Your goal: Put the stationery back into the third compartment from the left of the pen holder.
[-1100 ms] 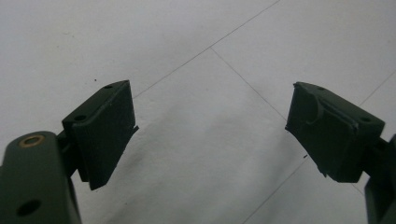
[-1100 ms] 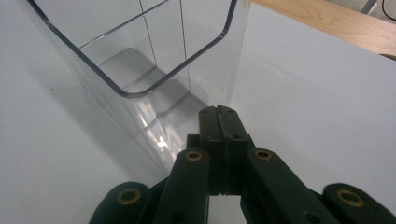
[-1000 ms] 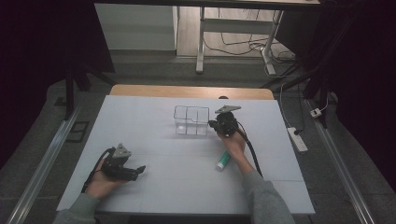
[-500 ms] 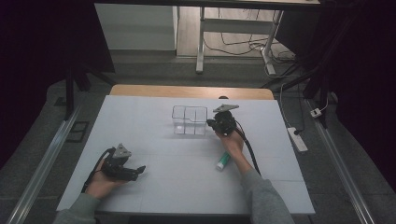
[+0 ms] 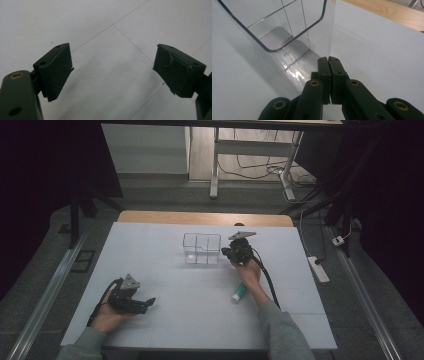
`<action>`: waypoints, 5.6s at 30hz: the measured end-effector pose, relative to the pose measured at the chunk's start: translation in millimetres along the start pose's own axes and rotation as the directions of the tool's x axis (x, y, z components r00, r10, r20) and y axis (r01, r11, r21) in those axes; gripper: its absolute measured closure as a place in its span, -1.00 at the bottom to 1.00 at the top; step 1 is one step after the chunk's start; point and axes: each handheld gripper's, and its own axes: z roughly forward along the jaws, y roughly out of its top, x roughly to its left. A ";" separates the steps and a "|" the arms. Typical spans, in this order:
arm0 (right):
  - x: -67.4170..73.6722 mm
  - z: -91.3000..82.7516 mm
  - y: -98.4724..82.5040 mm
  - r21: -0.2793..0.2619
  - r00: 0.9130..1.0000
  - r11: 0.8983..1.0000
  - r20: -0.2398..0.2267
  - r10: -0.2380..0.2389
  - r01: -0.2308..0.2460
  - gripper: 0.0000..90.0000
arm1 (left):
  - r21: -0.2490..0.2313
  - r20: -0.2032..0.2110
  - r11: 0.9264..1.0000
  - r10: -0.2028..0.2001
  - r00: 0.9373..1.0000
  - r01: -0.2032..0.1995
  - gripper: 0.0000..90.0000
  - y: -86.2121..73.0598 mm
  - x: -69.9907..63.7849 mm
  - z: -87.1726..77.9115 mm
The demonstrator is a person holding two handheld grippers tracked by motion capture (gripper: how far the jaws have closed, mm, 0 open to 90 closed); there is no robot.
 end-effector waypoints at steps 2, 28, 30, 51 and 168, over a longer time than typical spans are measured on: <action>1.0 0.6 0.0 0.005 1.000 1.000 0.003 -0.008 0.008 0.95 | 0.000 0.000 1.000 0.003 1.000 -0.003 -0.66 0.0 -0.5 0.1; -8.0 -50.6 -4.7 -0.008 0.996 0.999 -0.078 -0.045 0.045 0.21 | 0.005 -0.001 1.000 0.011 1.000 -0.011 -0.66 -0.4 -0.2 -0.3; -10.5 -56.6 -6.2 -0.010 0.992 0.999 -0.111 -0.053 0.053 0.13 | 0.005 -0.001 1.000 0.011 1.000 -0.011 -0.66 -0.4 -0.1 -0.4; -15.4 -104.7 -12.7 0.002 0.920 0.946 -0.234 -0.314 0.324 -0.34 | 0.010 -0.003 1.000 0.016 1.000 -0.016 -0.66 -0.5 -0.1 0.0; 18.6 -76.1 -17.7 0.298 0.930 0.910 -0.314 -0.191 0.288 0.45 | -0.010 -0.026 0.995 0.103 0.994 -0.103 -0.64 3.5 -8.8 -1.5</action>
